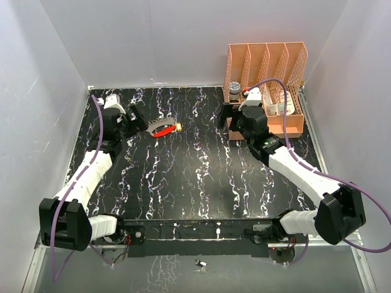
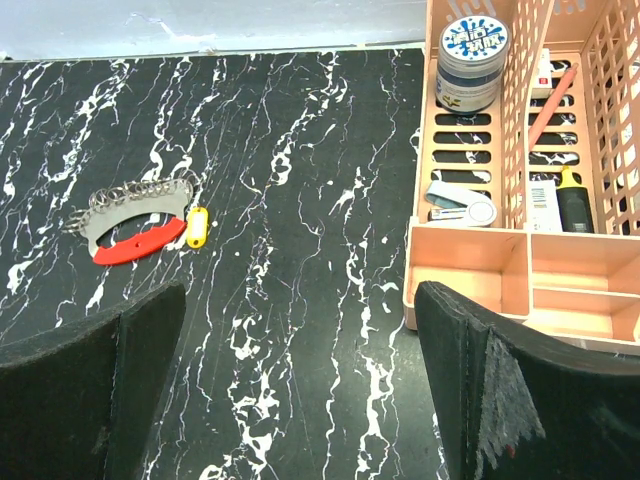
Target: Remove the keys from the keyring
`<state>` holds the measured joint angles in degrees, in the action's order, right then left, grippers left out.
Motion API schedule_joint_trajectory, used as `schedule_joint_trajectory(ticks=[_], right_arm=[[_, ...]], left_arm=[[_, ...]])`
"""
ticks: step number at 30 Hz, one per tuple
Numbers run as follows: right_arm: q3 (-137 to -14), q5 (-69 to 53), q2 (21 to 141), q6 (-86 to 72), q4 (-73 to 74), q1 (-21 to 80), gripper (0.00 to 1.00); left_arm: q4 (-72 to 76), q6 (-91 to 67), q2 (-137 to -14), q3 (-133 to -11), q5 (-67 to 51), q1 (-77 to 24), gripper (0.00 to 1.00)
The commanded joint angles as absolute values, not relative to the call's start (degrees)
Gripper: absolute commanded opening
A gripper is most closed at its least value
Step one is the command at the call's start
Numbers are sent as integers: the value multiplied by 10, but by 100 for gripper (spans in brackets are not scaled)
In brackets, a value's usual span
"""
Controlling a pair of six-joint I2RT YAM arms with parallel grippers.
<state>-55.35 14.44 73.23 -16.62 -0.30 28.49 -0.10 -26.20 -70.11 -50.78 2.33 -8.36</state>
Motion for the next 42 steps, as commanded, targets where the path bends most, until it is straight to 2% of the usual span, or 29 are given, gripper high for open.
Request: schedule_joint_trajectory(ticks=[1, 17, 27, 29, 30, 31, 32, 38, 42], right_arm=[[-563, 139, 721, -160, -46, 287, 98], [-553, 97, 718, -159, -63, 288, 98], [-581, -47, 774, -123, -85, 288, 97], [-614, -65, 814, -118, -67, 288, 85], [-630, -71, 834, -115, -61, 288, 76], [-646, -74, 855, -111, -58, 288, 61], [-660, -79, 875, -108, -58, 288, 53], [-756, -108, 1025, -90, -63, 289, 25], [-818, -119, 1109, -79, -66, 294, 22]], left_arm=[[-4, -263, -694, -507, 16, -83, 99], [-8, -261, -700, -508, 18, -83, 99], [33, -257, -712, -491, -3, -83, 96], [38, -257, -718, -489, -14, -83, 93], [40, -258, -722, -488, -19, -83, 92], [42, -258, -725, -487, -24, -83, 91], [44, -261, -727, -486, -27, -83, 90], [88, -278, -702, -455, -27, -83, 91], [81, -275, -701, -459, -28, -83, 91]])
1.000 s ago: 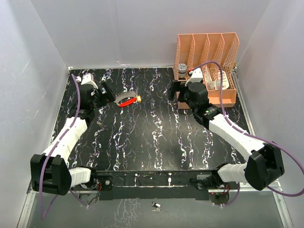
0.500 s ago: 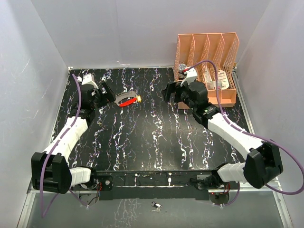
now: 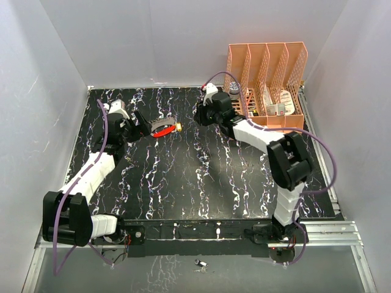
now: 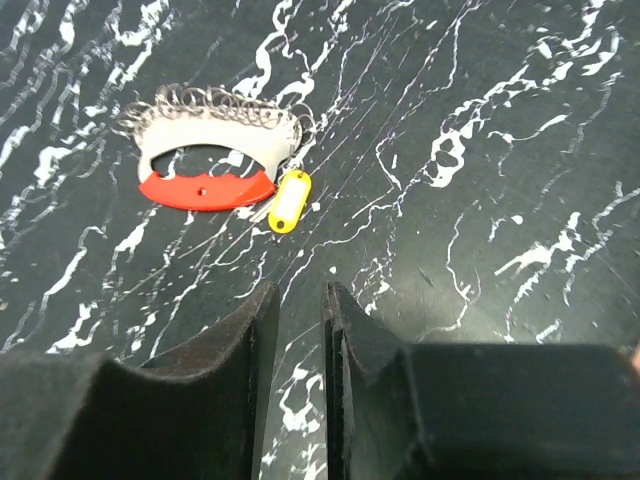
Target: Remove the keys from the keyring
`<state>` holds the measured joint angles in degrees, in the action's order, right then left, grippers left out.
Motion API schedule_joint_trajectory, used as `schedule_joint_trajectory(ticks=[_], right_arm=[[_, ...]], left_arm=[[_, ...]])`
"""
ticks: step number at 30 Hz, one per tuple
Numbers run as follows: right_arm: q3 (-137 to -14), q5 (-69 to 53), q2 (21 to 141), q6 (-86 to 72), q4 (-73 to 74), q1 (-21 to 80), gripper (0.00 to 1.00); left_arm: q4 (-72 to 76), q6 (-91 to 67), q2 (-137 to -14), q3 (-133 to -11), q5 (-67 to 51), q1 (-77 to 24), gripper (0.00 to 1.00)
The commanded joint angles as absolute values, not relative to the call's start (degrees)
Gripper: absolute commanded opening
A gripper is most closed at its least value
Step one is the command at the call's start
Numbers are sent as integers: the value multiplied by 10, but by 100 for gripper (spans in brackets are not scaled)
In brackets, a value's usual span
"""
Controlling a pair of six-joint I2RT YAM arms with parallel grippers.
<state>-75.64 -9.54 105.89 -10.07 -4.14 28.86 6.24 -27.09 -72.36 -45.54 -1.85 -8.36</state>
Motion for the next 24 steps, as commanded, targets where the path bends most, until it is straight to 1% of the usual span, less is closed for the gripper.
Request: schedule_joint_trajectory(ticks=[1, 3, 6, 7, 9, 10, 22, 24], right_arm=[[-826, -119, 1126, -76, -71, 295, 21], [-839, -116, 1155, -70, -86, 300, 19], [-870, -101, 1207, -58, -96, 307, 19], [-884, -99, 1223, -53, -92, 308, 21], [-913, -95, 1250, -45, -85, 311, 30], [-924, -92, 1260, -39, -83, 312, 32], [-952, -82, 1315, -29, -163, 314, 47], [-974, -85, 1332, -29, -161, 314, 48]], left_arm=[[73, -275, -704, -461, -28, -83, 91], [68, -276, -710, -465, -32, -83, 89], [74, -282, -711, -461, -44, -83, 87], [80, -283, -709, -458, -47, -83, 87], [88, -285, -703, -453, -50, -83, 88], [89, -285, -699, -452, -51, -83, 88], [80, -275, -693, -446, -42, -83, 88], [74, -272, -690, -449, -39, -83, 88]])
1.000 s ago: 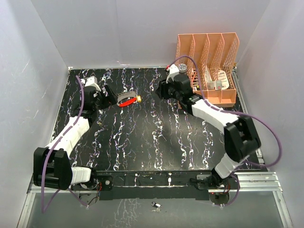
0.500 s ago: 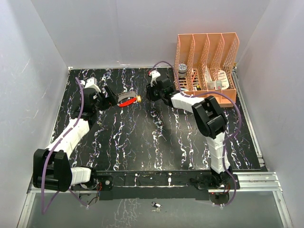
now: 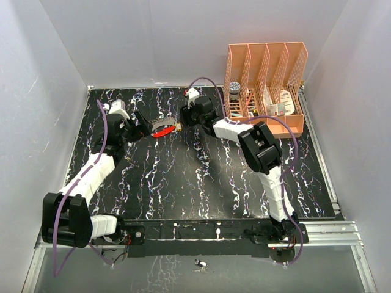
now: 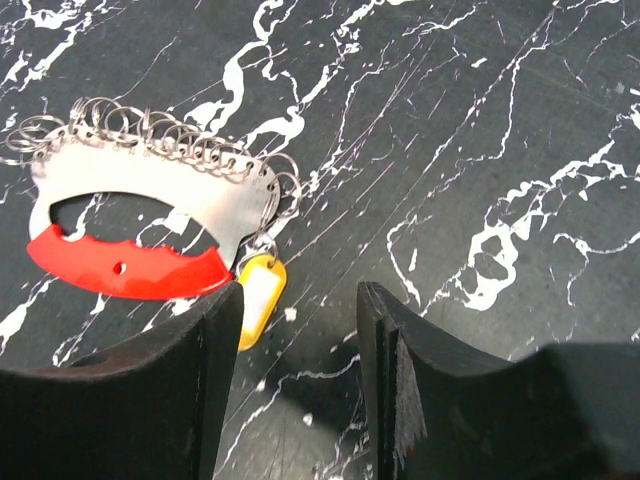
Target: Remove the keys from the keyring
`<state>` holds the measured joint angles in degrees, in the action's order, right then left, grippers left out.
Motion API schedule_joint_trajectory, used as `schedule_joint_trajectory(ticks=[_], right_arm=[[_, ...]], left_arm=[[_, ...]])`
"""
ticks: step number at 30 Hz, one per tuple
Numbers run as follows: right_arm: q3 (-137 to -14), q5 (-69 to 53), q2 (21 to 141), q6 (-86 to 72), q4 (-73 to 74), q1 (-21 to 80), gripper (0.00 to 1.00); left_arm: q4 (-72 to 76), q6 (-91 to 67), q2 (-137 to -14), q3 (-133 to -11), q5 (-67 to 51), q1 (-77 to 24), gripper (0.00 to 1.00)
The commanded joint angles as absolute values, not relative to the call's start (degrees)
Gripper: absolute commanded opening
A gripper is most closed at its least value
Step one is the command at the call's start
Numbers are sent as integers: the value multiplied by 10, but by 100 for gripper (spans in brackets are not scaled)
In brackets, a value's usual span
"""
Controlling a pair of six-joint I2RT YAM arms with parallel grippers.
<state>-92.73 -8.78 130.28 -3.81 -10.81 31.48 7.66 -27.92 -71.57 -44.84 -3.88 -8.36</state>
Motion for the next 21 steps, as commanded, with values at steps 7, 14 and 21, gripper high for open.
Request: schedule_joint_trajectory(ticks=[7, 14, 21], right_arm=[[-1023, -92, 1377, -25, -162, 315, 45], [-1039, -106, 1392, -32, -159, 315, 45], [-1050, -117, 1405, -31, -143, 319, 43]], left_arm=[[65, -267, -670, -440, -18, -83, 88], [62, -267, -672, -438, -15, -83, 88], [63, -271, -674, -439, -12, -83, 88]])
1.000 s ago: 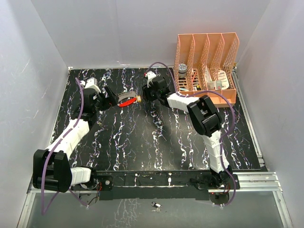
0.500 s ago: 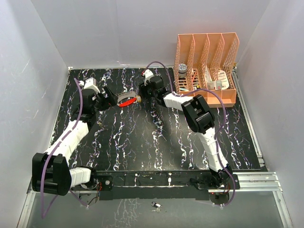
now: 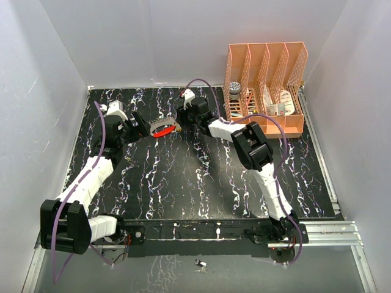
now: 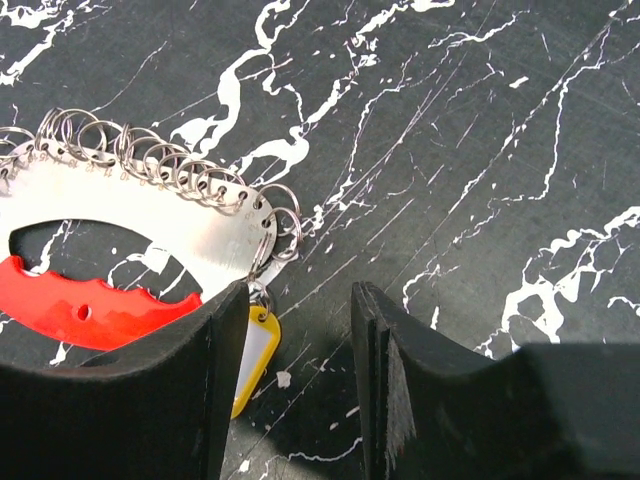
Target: Remove the keys from the keyring
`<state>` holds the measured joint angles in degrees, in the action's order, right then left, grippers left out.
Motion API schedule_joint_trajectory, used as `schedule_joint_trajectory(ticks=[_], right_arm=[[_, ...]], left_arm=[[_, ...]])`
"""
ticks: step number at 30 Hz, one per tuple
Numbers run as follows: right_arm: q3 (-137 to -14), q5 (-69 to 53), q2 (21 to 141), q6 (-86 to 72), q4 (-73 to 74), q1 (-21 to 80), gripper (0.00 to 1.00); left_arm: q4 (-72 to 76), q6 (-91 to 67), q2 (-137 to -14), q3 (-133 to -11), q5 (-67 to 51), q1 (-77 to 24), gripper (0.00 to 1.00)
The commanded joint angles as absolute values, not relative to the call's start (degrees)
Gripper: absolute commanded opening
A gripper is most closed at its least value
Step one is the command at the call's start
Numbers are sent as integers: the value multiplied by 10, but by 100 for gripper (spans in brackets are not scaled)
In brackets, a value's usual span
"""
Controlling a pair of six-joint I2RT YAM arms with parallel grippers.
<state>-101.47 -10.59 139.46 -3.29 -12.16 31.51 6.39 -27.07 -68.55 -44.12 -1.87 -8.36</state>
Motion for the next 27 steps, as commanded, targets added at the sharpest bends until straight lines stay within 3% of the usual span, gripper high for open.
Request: schedule_joint_trajectory(ticks=[1, 18, 27], right_arm=[[-1054, -118, 1408, -33, -141, 320, 42], [-1079, -127, 1437, -44, -97, 331, 27], [-1041, -118, 1420, -44, -95, 331, 10]], left_arm=[[64, -271, -676, -439, -12, -83, 88], [68, -276, -676, -437, -7, -83, 88], [72, -282, -669, -432, -5, -83, 88]])
